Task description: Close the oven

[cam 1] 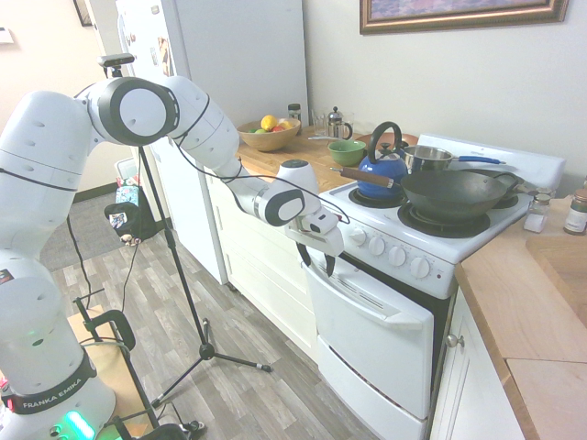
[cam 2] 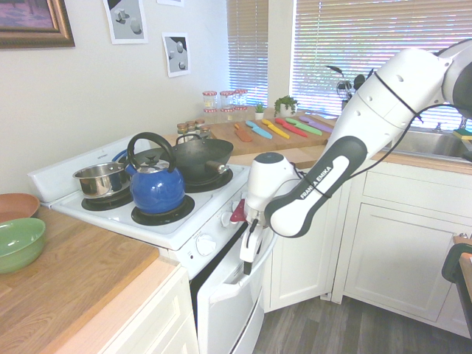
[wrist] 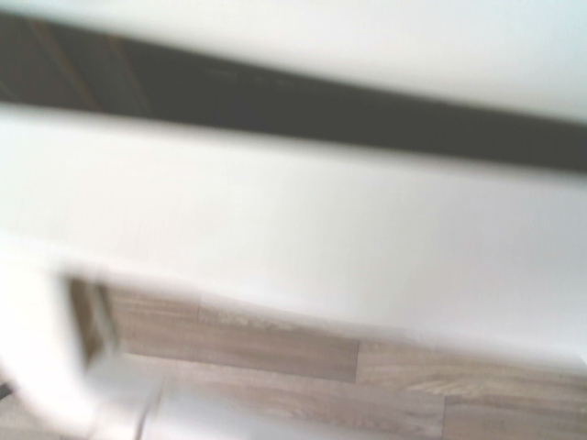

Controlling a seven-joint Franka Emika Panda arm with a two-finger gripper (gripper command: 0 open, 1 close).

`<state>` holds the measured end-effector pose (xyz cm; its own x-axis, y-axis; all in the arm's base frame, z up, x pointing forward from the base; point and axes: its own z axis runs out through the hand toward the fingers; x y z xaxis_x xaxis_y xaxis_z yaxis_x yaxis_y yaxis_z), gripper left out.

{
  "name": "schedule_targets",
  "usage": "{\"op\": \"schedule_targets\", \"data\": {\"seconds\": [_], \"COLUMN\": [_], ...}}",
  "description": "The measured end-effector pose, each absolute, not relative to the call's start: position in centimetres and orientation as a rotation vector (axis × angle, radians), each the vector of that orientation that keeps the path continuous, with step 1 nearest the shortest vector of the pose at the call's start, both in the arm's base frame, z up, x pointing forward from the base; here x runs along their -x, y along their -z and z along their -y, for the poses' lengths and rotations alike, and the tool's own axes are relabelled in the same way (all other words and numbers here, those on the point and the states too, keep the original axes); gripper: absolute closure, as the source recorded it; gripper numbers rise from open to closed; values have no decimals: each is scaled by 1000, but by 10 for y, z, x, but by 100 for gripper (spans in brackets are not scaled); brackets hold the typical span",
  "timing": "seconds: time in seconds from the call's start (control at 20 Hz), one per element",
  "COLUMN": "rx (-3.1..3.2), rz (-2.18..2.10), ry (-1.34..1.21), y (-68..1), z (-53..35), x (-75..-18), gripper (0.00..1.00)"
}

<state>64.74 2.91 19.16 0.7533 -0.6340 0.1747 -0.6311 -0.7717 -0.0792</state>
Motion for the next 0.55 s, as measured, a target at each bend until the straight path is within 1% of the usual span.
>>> {"op": "schedule_targets", "data": {"seconds": [0.15, 0.25, 0.55], "rx": [2932, 2935, 2918], "rz": [-1059, -1070, -1108], "ry": [302, 275, 127], "y": [-195, -202, -254], "z": [-30, -27, -24], "x": [-649, -639, -561], "gripper": [0, 0, 0]}}
